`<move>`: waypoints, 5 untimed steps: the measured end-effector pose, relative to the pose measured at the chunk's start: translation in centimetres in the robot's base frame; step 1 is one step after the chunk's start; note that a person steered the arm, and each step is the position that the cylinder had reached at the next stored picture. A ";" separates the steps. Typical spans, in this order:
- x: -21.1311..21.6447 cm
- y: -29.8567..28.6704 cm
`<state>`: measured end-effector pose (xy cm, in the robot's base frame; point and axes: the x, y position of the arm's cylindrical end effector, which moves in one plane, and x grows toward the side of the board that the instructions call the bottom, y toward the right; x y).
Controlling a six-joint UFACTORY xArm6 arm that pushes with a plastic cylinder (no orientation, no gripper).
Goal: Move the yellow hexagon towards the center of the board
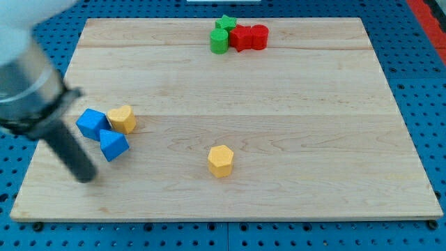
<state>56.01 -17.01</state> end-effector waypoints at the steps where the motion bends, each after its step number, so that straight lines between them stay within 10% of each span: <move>1: 0.0 9.5; 5: -0.5 20.8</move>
<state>55.46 3.83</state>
